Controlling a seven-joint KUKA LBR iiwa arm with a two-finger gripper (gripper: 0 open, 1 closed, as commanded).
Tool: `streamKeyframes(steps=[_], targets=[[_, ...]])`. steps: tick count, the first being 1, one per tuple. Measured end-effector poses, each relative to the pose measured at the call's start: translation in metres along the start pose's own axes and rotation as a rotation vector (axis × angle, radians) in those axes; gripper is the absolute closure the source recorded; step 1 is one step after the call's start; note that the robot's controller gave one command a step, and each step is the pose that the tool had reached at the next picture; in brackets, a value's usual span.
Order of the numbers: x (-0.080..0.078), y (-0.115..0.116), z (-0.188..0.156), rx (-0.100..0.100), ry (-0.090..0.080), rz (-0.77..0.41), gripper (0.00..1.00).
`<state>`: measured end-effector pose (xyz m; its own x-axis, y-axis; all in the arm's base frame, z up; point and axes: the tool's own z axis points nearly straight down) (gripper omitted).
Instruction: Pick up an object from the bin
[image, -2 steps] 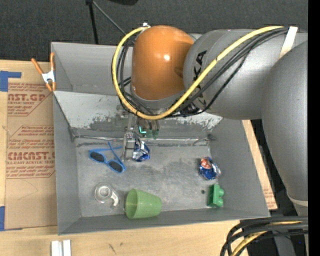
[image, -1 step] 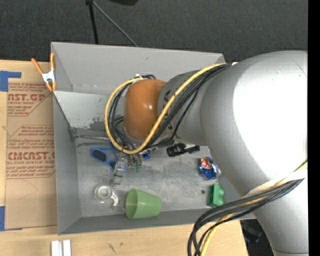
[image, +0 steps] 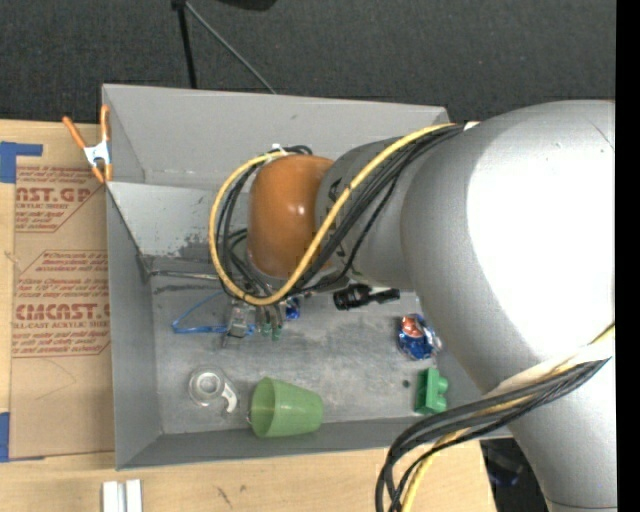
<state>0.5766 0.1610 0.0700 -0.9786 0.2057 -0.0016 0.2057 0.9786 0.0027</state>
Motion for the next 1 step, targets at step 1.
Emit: streamKeyframes(steps=[1], targets=[[-0.0015, -0.0076, -0.1364, -0.002, -0.007, 0.057, 1.0]])
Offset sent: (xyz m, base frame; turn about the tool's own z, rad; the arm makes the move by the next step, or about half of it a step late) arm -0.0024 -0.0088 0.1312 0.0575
